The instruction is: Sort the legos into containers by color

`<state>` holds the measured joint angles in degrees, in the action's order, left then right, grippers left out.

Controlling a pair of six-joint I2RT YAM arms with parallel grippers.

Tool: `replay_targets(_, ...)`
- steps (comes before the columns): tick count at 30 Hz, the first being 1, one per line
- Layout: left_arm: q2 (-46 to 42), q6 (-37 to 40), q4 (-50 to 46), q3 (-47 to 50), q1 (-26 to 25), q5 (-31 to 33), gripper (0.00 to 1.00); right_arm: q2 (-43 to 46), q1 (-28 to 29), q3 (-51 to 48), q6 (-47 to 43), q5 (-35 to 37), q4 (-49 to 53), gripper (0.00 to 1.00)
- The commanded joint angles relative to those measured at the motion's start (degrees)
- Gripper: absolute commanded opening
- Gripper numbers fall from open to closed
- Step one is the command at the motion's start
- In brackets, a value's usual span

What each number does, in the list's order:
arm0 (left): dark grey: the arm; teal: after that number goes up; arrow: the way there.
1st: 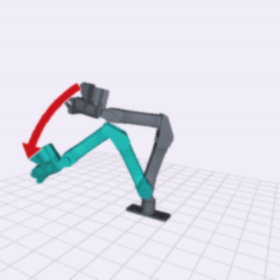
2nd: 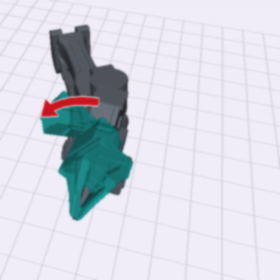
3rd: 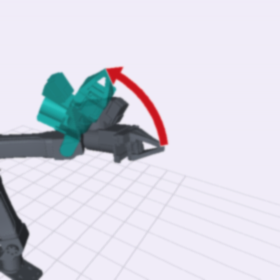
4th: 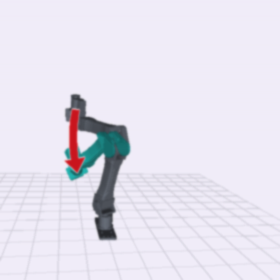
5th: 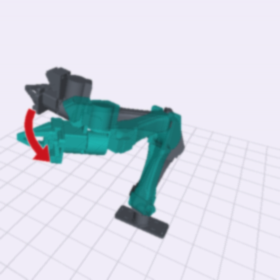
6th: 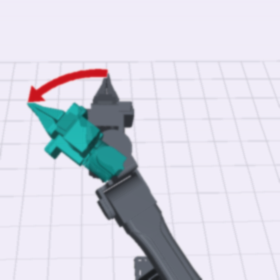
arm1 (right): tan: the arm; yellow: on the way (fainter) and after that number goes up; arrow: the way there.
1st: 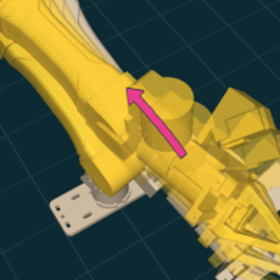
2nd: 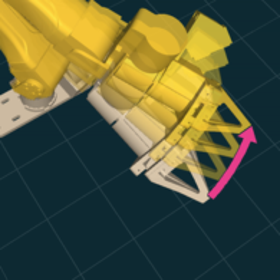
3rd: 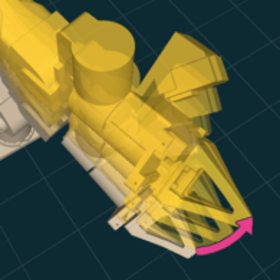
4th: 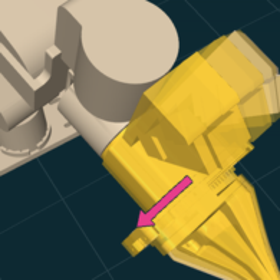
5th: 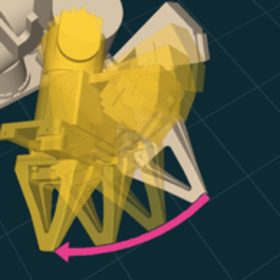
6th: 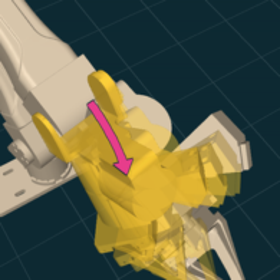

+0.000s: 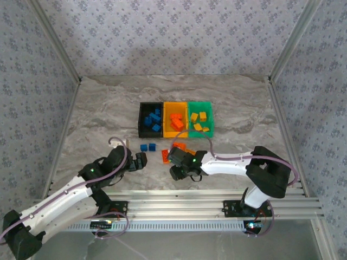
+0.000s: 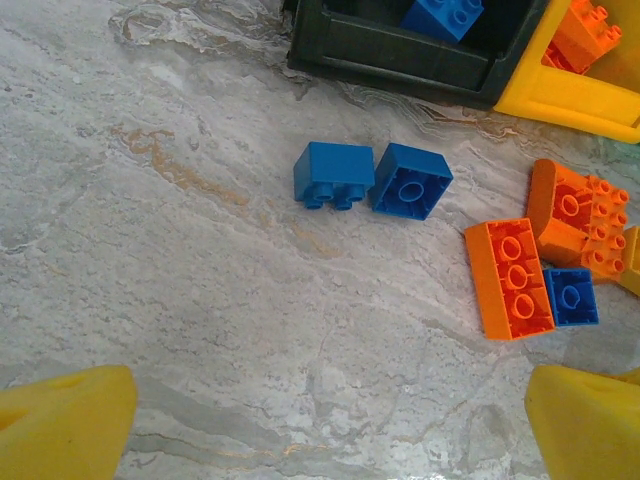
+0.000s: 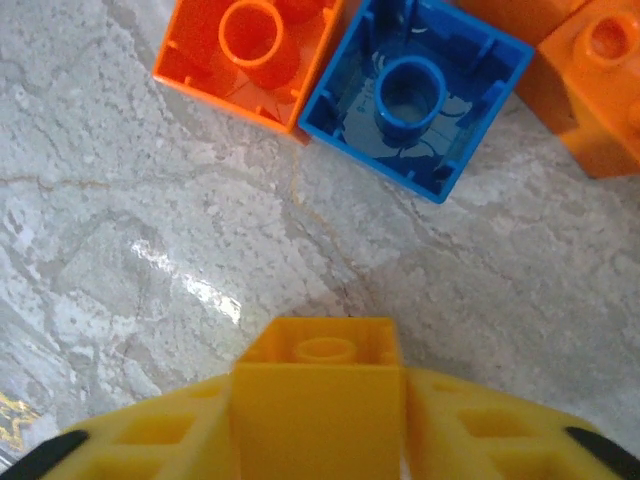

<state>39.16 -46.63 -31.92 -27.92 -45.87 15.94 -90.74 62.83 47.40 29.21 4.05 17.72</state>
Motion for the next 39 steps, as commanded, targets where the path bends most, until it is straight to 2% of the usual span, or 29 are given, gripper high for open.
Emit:
replay_targets(1, 0.48, -0.7, 0.36, 0.19, -0.03, 1.3, 1.0, 2.15, -0.05, -0.37, 0.11, 0.63, -0.65, 0.36)
replay_targets(7, 1.92, -0.67, 2.5, 1.64, -0.01, 0.41, 1.0, 11.3, -3.51, 1.21, -0.05, 2.04, 2.18, 0.3)
replay_targets(10, 2.69, -0.87, 3.0, 1.8, -0.01, 0.63, 1.0, 14.95, -8.77, 3.72, -0.46, 3.61, 3.91, 0.3)
replay_targets(13, 3.2, -1.22, 3.44, 1.82, -0.01, 0.85, 1.0, 14.88, -15.89, 7.03, -0.07, 4.63, 4.19, 0.3)
replay_targets(17, 3.38, -1.38, 3.49, 1.73, -0.01, 1.11, 1.0, 10.03, -25.34, 11.85, 1.4, 6.78, 3.14, 0.3)
replay_targets(20, 3.38, -1.44, 3.28, 1.72, 0.04, 1.08, 1.0, 4.37, -29.73, 16.11, 2.29, 8.7, 3.31, 0.31)
replay_targets(24, 3.69, -1.6, 3.27, 2.02, 0.06, 0.79, 1.0, -3.79, -32.82, 23.06, 2.53, 9.66, 4.66, 0.32)
replay_targets(29, 4.08, -1.97, 3.28, 2.33, 0.08, 0.49, 1.0, -11.35, -34.08, 29.24, 3.52, 10.78, 6.51, 0.34)
replay_targets(33, 4.09, -2.06, 3.29, 2.41, 0.09, 0.52, 1.0, -13.88, -34.3, 31.34, 4.5, 11.64, 6.89, 0.42)
replay_targets(39, 4.34, -2.06, 3.09, 2.36, 0.16, 0.79, 1.0, -12.29, -34.14, 31.41, 5.21, 11.43, 5.58, 0.68)
